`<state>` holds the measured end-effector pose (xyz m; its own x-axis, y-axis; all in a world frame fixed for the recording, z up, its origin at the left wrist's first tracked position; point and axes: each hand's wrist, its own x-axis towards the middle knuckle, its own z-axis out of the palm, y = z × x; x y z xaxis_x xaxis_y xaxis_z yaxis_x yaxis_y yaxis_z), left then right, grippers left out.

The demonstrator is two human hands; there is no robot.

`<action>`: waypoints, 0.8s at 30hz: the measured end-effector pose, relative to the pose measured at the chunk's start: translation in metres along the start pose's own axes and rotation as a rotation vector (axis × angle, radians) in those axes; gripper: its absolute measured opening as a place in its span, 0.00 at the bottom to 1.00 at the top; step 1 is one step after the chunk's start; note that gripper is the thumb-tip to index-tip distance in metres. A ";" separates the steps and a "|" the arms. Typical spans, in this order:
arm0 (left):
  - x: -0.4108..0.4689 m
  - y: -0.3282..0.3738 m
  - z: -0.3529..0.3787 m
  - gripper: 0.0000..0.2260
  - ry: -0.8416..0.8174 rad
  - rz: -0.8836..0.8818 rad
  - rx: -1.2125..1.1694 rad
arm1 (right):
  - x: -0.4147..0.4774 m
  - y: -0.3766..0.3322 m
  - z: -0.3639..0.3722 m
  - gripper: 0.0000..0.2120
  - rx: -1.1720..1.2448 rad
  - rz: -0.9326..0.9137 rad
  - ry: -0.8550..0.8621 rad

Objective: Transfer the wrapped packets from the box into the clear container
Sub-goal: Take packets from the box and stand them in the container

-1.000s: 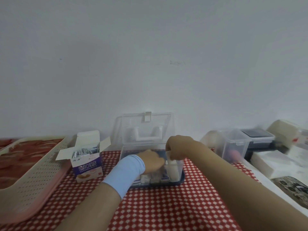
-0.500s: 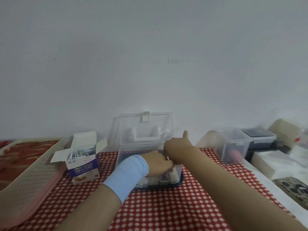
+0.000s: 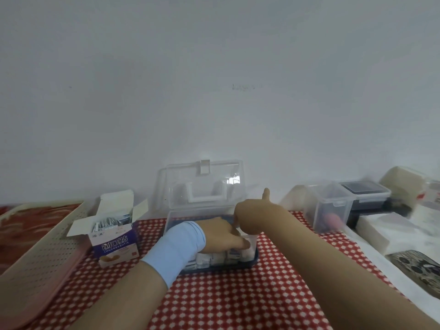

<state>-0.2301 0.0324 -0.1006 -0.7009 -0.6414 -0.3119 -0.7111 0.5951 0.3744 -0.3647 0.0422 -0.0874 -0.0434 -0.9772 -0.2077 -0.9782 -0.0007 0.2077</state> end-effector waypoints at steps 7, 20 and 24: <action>-0.021 -0.013 -0.008 0.33 0.060 -0.075 0.057 | 0.003 -0.002 0.004 0.05 0.008 -0.024 -0.004; -0.075 -0.055 -0.041 0.17 0.411 -0.054 -0.145 | -0.007 -0.003 -0.025 0.10 0.192 -0.047 0.048; -0.088 -0.068 -0.035 0.12 0.399 -0.048 -0.104 | -0.011 -0.008 -0.036 0.11 0.172 0.008 0.045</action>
<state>-0.1182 0.0319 -0.0682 -0.5763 -0.8169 0.0243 -0.7189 0.5209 0.4604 -0.3487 0.0449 -0.0523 -0.0458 -0.9856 -0.1629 -0.9984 0.0396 0.0412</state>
